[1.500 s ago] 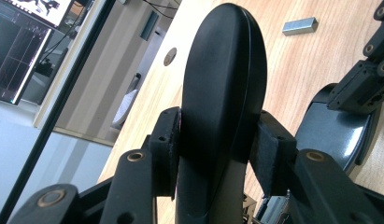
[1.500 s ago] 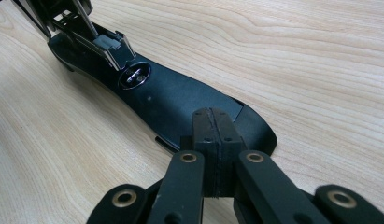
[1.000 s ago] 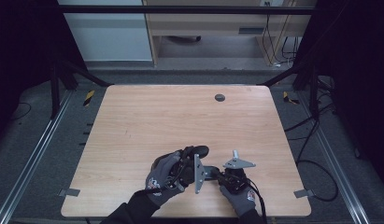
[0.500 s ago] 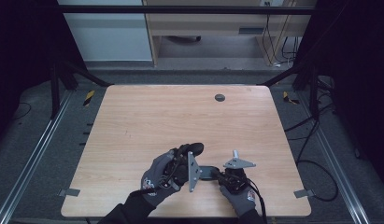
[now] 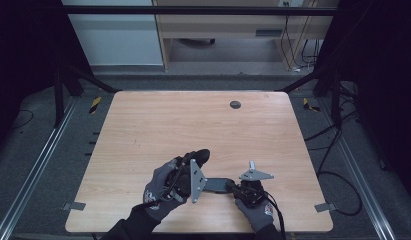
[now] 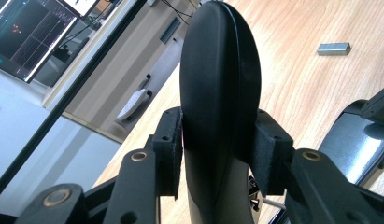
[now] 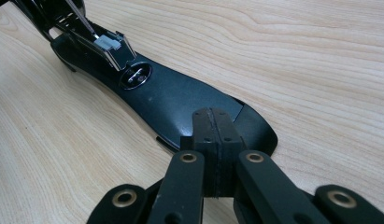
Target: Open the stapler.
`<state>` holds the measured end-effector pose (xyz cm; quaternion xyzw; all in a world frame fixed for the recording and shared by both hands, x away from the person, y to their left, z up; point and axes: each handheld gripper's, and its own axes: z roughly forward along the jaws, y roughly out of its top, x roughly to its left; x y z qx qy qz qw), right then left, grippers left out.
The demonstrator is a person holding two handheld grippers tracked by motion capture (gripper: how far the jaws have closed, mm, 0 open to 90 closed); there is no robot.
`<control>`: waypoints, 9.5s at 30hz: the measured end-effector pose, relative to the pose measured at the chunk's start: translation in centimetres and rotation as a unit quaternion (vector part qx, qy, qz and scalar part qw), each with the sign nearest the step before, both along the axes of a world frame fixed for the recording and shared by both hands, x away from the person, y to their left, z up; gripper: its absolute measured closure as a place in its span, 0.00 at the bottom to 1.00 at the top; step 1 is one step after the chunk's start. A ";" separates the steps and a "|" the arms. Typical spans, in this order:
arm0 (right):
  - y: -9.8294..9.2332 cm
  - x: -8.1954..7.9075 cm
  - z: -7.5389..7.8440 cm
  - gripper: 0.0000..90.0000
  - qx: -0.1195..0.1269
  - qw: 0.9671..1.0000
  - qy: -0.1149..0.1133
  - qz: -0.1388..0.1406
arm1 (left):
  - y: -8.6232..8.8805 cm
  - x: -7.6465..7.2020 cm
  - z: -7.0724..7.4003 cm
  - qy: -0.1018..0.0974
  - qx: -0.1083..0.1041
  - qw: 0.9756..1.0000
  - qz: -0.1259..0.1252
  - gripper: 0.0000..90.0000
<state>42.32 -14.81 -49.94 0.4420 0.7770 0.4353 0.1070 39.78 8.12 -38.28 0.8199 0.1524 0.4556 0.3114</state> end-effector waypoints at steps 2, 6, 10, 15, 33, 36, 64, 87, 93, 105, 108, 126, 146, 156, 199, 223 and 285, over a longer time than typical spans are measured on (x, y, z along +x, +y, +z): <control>0.0 0.0 0.0 1.00 0.000 1.000 0.000 0.000 | 0.3 0.0 0.1 0.001 -0.004 1.000 0.002 0.65; 0.1 0.0 0.0 1.00 0.001 1.000 0.001 0.001 | 0.6 0.0 0.3 0.003 -0.012 1.000 0.002 0.65; 0.1 0.0 0.0 1.00 0.001 1.000 0.002 0.001 | 1.0 0.1 0.5 0.008 -0.019 1.000 0.003 0.65; 0.1 0.0 0.0 1.00 0.002 1.000 0.003 0.001 | 1.5 0.1 0.7 0.010 -0.027 1.000 0.004 0.65; 0.1 0.0 0.0 1.00 0.002 1.000 0.004 0.002 | 3.8 0.2 1.5 0.021 -0.072 0.997 0.011 0.65; 0.2 -0.1 0.0 1.00 0.002 1.000 0.004 0.002 | 4.2 0.2 1.6 0.023 -0.078 0.997 0.012 0.65; 0.3 -0.1 0.0 1.00 -0.001 1.000 0.000 0.007 | 6.9 -0.1 2.0 0.030 -0.117 0.992 0.022 0.64; 0.3 -0.1 0.0 1.00 0.001 1.000 0.001 0.009 | 10.3 -0.2 2.2 0.043 -0.170 0.984 0.041 0.63; 0.3 -0.1 0.0 1.00 0.001 1.000 0.001 0.009 | 10.8 -0.4 2.1 0.040 -0.174 0.983 0.041 0.62; 0.3 -0.2 0.0 1.00 0.000 1.000 0.001 0.009 | 12.0 -0.4 1.9 0.046 -0.196 0.978 0.046 0.62; 0.3 -0.2 0.0 1.00 0.001 1.000 0.001 0.009 | 12.4 -0.5 1.8 0.046 -0.202 0.977 0.047 0.62; 0.3 -0.2 0.0 1.00 0.005 1.000 0.001 0.010 | 15.2 -0.6 1.2 0.061 -0.244 0.966 0.064 0.61; 0.3 -0.2 0.1 1.00 0.002 1.000 -0.001 0.011 | 16.8 -1.0 0.5 0.058 -0.258 0.961 0.082 0.59; 0.4 -0.1 0.1 1.00 0.000 1.000 0.000 0.007 | 17.7 -1.2 0.1 0.067 -0.270 0.956 0.089 0.58; 0.4 0.0 0.1 1.00 -0.004 1.000 0.000 0.006 | 19.5 -1.0 -1.3 0.064 -0.267 0.955 0.112 0.41; 0.4 -0.1 0.1 1.00 -0.004 1.000 -0.002 0.006 | 21.0 -2.2 -2.1 0.072 -0.257 0.957 0.117 0.33; -7.9 3.2 4.6 0.73 -0.076 0.990 -0.023 -0.116 | 21.7 -0.4 -8.2 0.163 -0.223 0.947 0.166 0.38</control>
